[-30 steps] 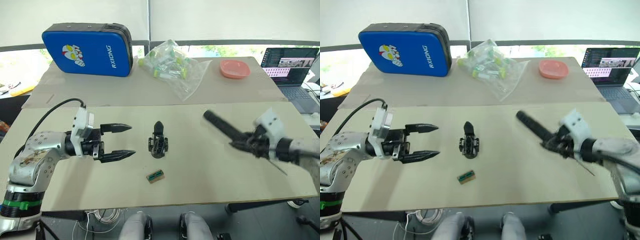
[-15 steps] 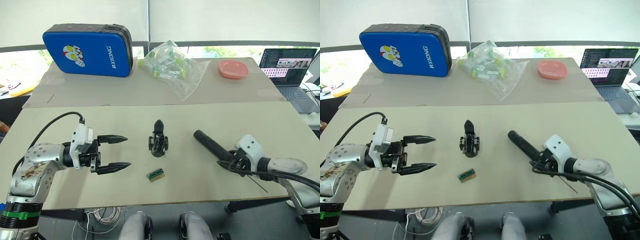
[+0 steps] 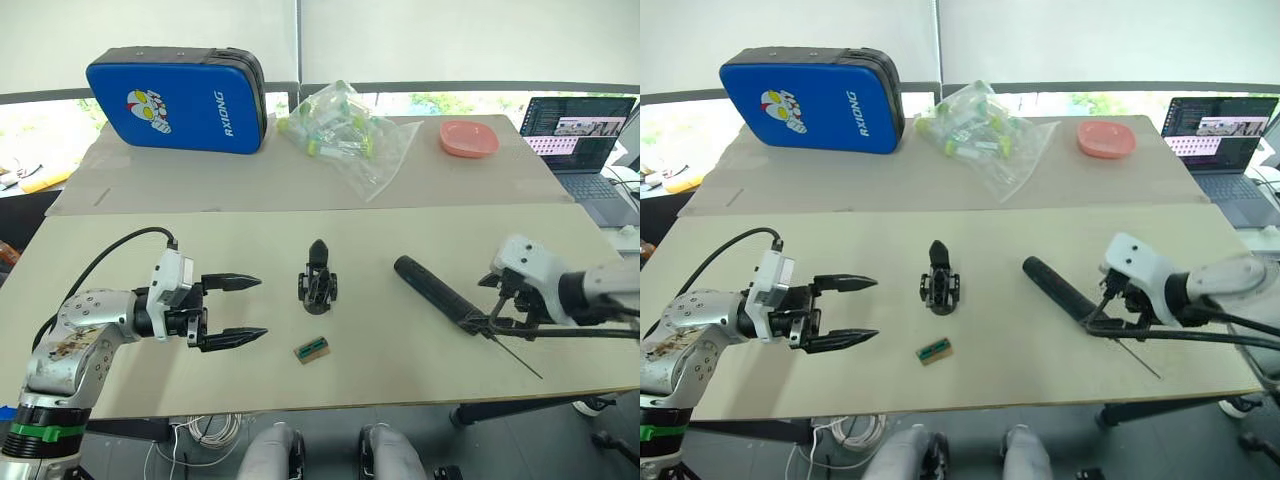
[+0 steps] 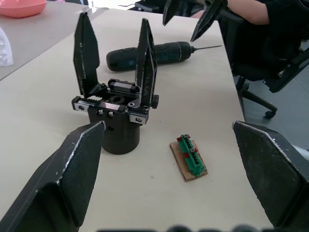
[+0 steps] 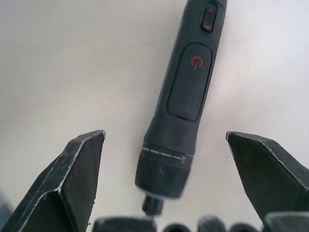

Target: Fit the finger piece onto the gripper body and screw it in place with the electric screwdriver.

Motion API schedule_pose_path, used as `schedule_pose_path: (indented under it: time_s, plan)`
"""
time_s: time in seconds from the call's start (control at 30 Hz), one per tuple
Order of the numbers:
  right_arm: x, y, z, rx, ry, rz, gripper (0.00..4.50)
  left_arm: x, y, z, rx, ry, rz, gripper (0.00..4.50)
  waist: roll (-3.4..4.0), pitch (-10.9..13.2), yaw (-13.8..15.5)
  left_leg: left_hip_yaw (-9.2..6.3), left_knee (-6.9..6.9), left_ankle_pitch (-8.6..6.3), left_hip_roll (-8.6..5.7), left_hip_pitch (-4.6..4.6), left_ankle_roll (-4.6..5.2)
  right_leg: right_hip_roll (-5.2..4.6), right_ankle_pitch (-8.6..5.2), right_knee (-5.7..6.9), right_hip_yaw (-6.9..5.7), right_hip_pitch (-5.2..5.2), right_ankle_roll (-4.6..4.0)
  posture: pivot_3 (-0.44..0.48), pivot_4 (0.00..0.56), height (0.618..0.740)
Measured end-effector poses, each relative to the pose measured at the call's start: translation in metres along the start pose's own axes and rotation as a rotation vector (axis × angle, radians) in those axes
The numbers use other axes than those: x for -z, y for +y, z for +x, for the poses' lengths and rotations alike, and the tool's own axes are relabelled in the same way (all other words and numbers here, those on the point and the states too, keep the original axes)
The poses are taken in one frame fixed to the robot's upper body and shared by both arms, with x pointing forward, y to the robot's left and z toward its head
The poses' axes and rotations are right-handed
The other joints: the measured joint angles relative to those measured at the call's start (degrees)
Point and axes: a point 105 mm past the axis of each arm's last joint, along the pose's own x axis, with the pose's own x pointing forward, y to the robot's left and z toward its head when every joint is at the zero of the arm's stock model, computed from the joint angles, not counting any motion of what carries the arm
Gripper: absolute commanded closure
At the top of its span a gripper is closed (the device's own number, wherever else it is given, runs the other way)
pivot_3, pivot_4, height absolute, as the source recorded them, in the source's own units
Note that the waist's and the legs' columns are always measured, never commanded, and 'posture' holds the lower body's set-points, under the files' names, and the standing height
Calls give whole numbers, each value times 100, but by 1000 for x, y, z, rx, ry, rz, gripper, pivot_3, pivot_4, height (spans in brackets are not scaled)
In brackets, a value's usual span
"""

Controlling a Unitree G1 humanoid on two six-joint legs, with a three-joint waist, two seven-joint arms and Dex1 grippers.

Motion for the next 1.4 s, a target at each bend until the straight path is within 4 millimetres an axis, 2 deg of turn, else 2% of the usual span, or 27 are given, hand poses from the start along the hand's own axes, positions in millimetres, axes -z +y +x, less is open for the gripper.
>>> schedule_pose_path:
  time_s: [0.2,0.43,0.63,0.93,1.3,1.4]
  plan:
    - [-4,-5,9,-44,155,93,38,1,-2,7,27,-2,-1,0,0,0,-4,2,1,-10,-1,-18,-16,-6,24,-1,1,-18,-40,0,150,740]
    - [5,-5,37,-94,295,116,38,2,-6,9,42,-2,1,0,0,0,-9,7,3,28,-3,-31,-30,-6,30,0,2,-31,-29,0,150,740]
    - [9,-10,50,-111,355,133,38,0,-8,10,49,-2,10,0,0,0,-9,10,11,38,-3,-68,-32,0,47,10,0,-71,-9,0,150,740]
    - [21,-20,54,-104,471,57,38,-1,-9,11,56,-2,15,0,0,-1,-7,12,17,39,-5,-69,-32,2,47,12,-3,-69,-7,0,150,740]
    - [16,-20,63,-110,490,87,38,4,-13,11,51,10,1,0,-41,-25,-37,9,21,41,0,-68,-37,6,50,16,-6,-68,-11,0,150,740]
    - [16,-21,63,-106,489,90,833,5,-13,11,45,11,-1,0,-43,-26,-44,8,21,41,0,-68,-37,6,51,16,-7,-67,-12,0,150,740]
